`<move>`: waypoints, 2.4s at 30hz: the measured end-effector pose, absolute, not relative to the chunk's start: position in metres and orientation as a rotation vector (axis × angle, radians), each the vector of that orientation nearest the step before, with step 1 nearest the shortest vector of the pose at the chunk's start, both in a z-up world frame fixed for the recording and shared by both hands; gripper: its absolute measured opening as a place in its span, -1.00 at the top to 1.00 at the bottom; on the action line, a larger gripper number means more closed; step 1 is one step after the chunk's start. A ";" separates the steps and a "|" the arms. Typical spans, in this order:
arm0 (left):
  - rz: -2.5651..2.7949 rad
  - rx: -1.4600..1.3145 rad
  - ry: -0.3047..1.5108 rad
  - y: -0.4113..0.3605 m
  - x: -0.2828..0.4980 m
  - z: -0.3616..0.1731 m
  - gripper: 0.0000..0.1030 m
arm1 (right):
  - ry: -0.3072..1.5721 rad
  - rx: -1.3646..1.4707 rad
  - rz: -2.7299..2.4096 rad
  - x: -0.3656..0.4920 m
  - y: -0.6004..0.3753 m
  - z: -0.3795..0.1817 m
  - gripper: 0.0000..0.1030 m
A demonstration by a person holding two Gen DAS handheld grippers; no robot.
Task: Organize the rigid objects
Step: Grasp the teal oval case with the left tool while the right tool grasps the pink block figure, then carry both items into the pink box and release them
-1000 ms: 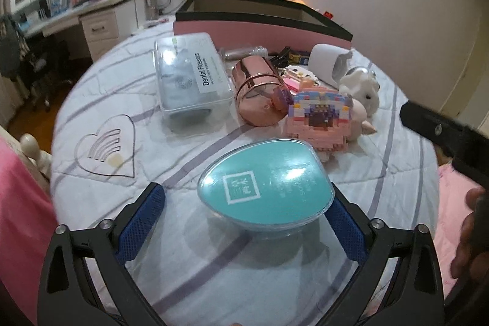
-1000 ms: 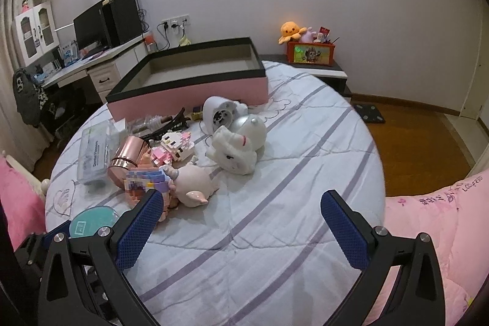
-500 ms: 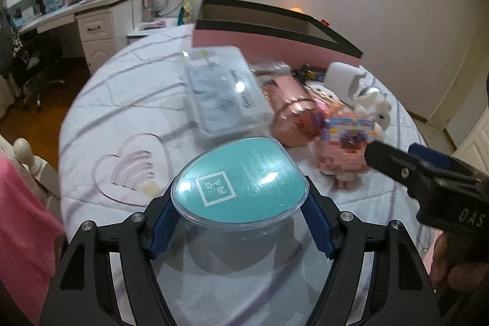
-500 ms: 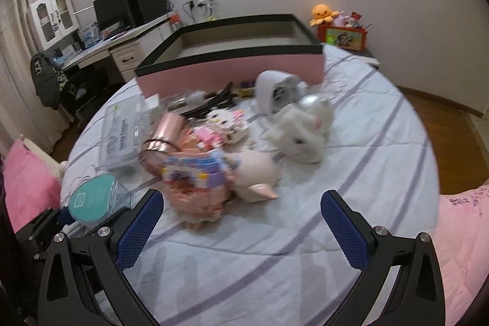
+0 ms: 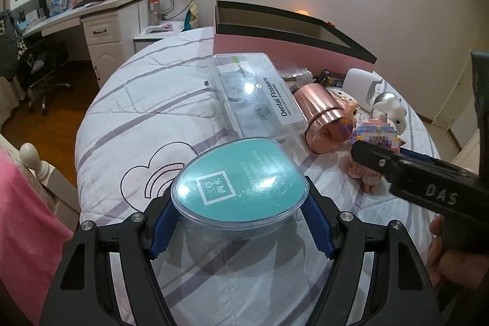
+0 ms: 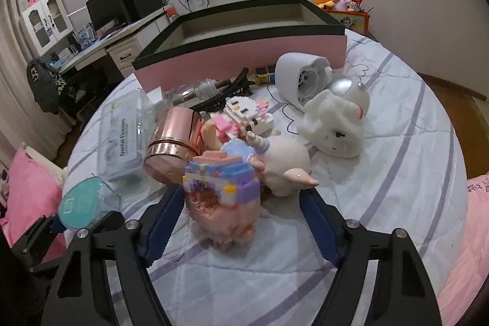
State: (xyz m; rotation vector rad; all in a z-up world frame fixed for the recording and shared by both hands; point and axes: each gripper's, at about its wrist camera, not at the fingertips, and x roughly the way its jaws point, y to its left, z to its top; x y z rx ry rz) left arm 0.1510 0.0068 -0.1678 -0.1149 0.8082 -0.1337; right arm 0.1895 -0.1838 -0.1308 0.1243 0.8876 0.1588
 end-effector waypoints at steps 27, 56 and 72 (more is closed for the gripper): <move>-0.137 -0.101 0.818 -0.003 0.159 -0.170 -0.43 | 0.911 0.145 0.294 0.186 -0.196 -0.133 0.20; -0.154 -0.122 0.723 0.005 0.151 -0.130 -0.43 | 0.875 0.107 0.413 0.182 -0.188 -0.108 0.46; -0.192 -0.099 0.599 -0.013 0.283 -0.050 -0.43 | 0.666 0.036 0.357 0.301 -0.215 -0.008 0.46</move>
